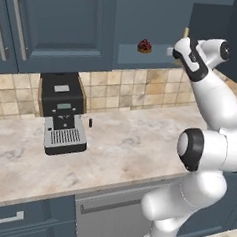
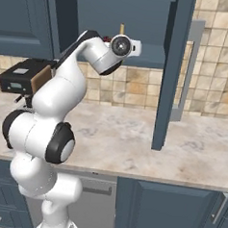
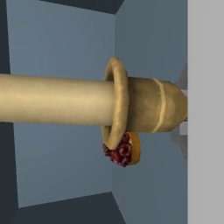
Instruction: Pick the candle and candle from the dining table and place them in the open cabinet. Close the cabinet after placing the objects.
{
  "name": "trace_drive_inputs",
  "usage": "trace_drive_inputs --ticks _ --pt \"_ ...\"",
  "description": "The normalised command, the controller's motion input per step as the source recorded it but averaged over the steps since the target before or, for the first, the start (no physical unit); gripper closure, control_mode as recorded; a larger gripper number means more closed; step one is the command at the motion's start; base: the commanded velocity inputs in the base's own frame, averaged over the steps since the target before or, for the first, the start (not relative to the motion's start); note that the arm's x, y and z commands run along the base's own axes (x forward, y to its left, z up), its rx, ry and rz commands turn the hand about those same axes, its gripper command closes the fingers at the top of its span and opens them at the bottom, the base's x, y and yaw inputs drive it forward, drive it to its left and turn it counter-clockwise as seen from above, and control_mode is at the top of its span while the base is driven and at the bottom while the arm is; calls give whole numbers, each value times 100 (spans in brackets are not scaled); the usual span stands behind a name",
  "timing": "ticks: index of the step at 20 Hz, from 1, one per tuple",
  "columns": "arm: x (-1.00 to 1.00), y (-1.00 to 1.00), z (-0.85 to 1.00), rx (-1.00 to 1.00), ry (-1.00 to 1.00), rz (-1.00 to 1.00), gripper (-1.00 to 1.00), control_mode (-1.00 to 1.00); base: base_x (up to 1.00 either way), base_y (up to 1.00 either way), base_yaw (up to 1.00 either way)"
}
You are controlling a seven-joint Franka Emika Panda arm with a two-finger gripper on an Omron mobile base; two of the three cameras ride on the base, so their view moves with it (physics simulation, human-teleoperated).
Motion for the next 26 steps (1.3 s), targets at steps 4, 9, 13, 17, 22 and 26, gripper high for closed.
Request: trace_drive_inputs --ticks 4,9,13,17,22,26 --pt "33 -24 0 0 0 0 100 -100 0 0 0" --pt "33 -20 0 0 0 0 100 -100 0 0 0" --pt "30 -11 -8 0 0 0 100 -100 0 0 0" --pt "26 -4 -29 0 0 0 100 -100 0 0 0" --pt "20 0 -46 -1 0 0 100 -100 0 0 0" --pt "15 0 -49 -3 0 0 100 -100 0 0 0"
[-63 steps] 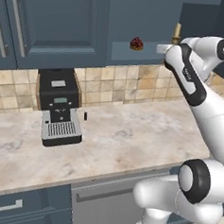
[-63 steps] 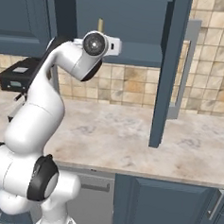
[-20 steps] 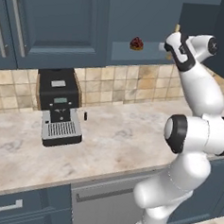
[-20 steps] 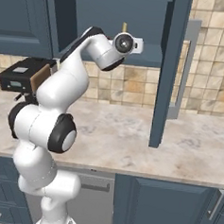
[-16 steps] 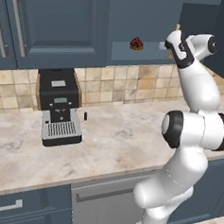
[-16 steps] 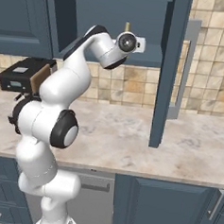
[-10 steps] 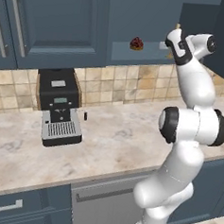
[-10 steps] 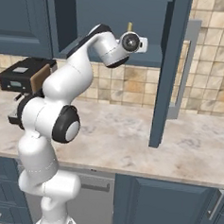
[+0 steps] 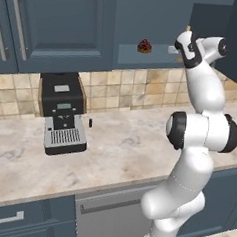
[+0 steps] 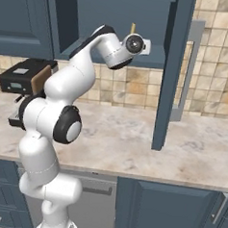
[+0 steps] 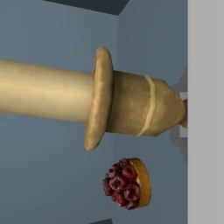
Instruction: Pick the candle and candle from the dining table and place them in the open cabinet. Close the cabinet after placing the objects.
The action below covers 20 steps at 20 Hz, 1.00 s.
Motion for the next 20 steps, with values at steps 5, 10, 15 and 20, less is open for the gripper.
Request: trace_drive_inputs --ticks 5,10,15,20 --pt "34 0 -31 -3 0 0 100 -100 0 0 0" --pt "43 0 -24 -1 0 0 100 -100 0 0 0" --pt "20 0 -20 0 0 0 100 -100 0 0 0" --pt "10 -2 -13 -2 0 0 100 -100 0 0 0"
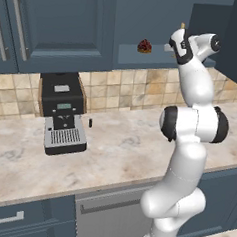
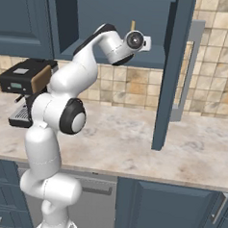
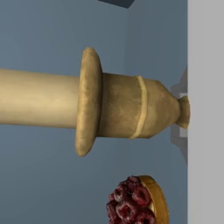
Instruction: Pick the candle and candle from the dining table and place them in the open cabinet. Close the cabinet after placing the objects.
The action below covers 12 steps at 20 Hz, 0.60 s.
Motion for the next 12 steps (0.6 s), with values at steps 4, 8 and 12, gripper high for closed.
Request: trace_drive_inputs --ticks 4,8,12 --pt "18 -1 -19 -2 0 0 100 -100 0 0 0" --pt "35 0 -25 -2 0 0 100 -100 0 0 0" --pt "30 0 -23 -2 0 0 100 -100 0 0 0"
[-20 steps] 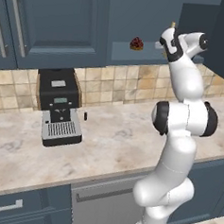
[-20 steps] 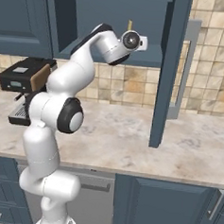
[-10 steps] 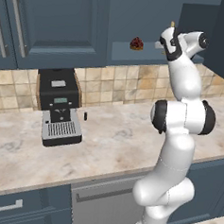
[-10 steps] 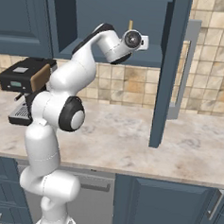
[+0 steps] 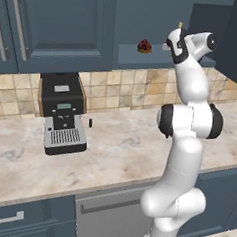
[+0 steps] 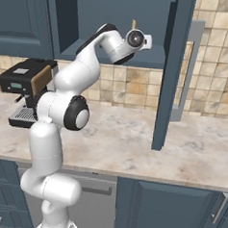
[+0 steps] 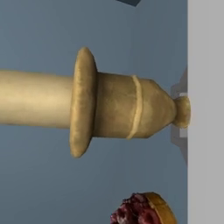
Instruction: Pick the candle and candle from the dining table and place them in the open cabinet. Close the cabinet after placing the objects.
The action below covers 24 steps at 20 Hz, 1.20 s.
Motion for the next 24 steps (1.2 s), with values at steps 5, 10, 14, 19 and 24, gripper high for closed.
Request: trace_drive_inputs --ticks 5,10,14,19,24 --pt "10 -2 -29 0 0 1 -100 -100 0 0 0" --pt "-13 -15 -30 0 0 5 -100 -100 0 0 0" --pt "-34 -10 -22 0 0 6 -100 -100 0 0 0" --pt "-44 -5 -11 0 -2 7 -100 -100 0 0 0" --pt "-62 4 -1 0 -7 8 -100 -100 0 0 0"
